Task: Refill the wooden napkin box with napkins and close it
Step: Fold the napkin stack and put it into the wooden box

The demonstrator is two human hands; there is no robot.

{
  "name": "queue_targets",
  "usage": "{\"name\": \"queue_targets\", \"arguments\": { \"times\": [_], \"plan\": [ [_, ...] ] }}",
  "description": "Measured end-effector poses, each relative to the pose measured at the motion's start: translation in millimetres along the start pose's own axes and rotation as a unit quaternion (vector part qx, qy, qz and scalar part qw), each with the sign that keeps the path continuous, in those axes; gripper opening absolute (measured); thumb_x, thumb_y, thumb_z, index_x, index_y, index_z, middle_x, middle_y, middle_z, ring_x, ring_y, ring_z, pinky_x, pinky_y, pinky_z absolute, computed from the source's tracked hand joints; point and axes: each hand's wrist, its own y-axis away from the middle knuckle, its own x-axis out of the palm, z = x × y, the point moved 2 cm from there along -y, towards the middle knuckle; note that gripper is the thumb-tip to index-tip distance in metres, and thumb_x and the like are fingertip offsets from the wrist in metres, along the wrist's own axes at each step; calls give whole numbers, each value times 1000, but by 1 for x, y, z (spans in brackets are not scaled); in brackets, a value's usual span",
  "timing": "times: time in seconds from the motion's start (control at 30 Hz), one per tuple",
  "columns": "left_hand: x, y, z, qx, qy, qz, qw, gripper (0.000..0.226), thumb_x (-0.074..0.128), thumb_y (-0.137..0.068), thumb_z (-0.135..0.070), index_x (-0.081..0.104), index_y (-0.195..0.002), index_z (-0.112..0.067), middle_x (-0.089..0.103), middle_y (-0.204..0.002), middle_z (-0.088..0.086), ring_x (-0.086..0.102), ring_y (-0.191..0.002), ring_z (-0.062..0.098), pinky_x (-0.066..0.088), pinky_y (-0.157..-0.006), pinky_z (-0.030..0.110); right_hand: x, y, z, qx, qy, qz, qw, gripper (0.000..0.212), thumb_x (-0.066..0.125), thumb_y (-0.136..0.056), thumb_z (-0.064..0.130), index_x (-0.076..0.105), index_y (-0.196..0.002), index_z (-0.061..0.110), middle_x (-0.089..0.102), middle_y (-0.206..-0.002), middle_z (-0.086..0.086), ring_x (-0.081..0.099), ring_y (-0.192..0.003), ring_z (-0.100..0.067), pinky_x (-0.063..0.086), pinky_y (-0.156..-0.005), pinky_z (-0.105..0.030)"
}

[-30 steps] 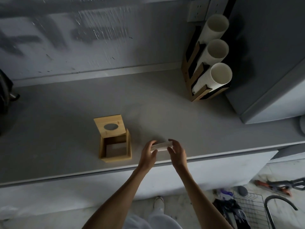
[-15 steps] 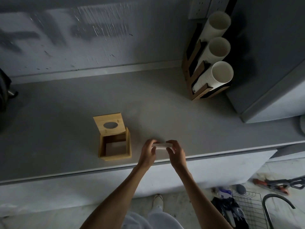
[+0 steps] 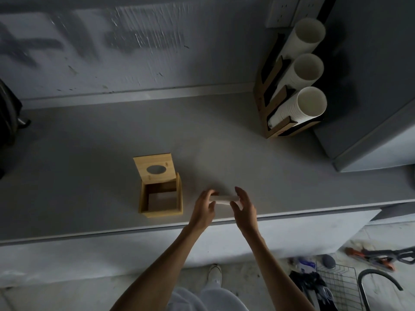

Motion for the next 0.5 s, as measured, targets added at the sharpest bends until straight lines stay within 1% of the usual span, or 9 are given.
{"name": "queue_targets", "arguments": {
  "times": [0.07,0.13,0.2,0.3,0.37,0.4,0.43,0.5],
  "plan": [
    [0,0,-2,1,14,6,1000,41,55,-93,-10,46,-133,-12,52,-137,8,48,-127,20,40,-105,29,2,0,2,5,-13,6,1000,55,60,-88,7,45,-140,18,53,-140,3,50,-125,-12,40,-106,-30],
    [1,2,-5,-1,21,9,1000,46,54,-91,-3,44,-135,-12,50,-139,8,45,-129,20,35,-107,25,6,2,4,3,-17,13,1000,59,60,-87,3,43,-141,17,52,-141,2,47,-128,-11,36,-106,-24],
    [1,4,-9,-2,27,-1,1000,50,53,-88,4,43,-135,-13,49,-138,9,45,-129,20,32,-107,22,9,4,6,4,-23,7,1000,60,59,-86,1,42,-142,17,52,-139,3,46,-126,-9,35,-103,-20],
    [1,5,-7,5,26,-3,1000,51,51,-90,4,41,-137,-13,46,-142,8,42,-131,20,33,-109,27,11,5,5,13,-35,-6,999,54,56,-90,2,44,-140,18,51,-137,8,44,-127,-6,36,-107,-25],
    [0,5,-6,6,19,0,1000,45,49,-91,3,46,-133,-12,51,-137,9,46,-128,20,36,-109,28,11,6,2,15,-38,-11,999,46,56,-89,3,52,-131,21,58,-131,6,52,-122,-10,41,-104,-27],
    [-1,5,-7,8,15,-6,1000,40,49,-91,3,50,-129,-10,55,-132,10,50,-124,20,38,-107,27,10,7,2,14,-36,-18,999,41,56,-88,3,57,-124,23,64,-124,5,58,-117,-13,45,-99,-28],
    [-2,5,-7,8,11,-17,1000,34,49,-92,2,54,-124,-8,59,-127,11,53,-120,21,41,-104,26,9,7,2,14,-34,-27,999,36,57,-87,2,61,-116,24,67,-115,5,62,-109,-16,48,-93,-30],
    [-4,5,-7,1,6,-31,1000,27,48,-94,-3,58,-119,-6,62,-122,11,57,-115,22,40,-95,19,6,8,0,14,-29,-41,999,30,57,-87,3,64,-105,25,70,-102,8,66,-96,-16,52,-83,-30]
  ]
}}
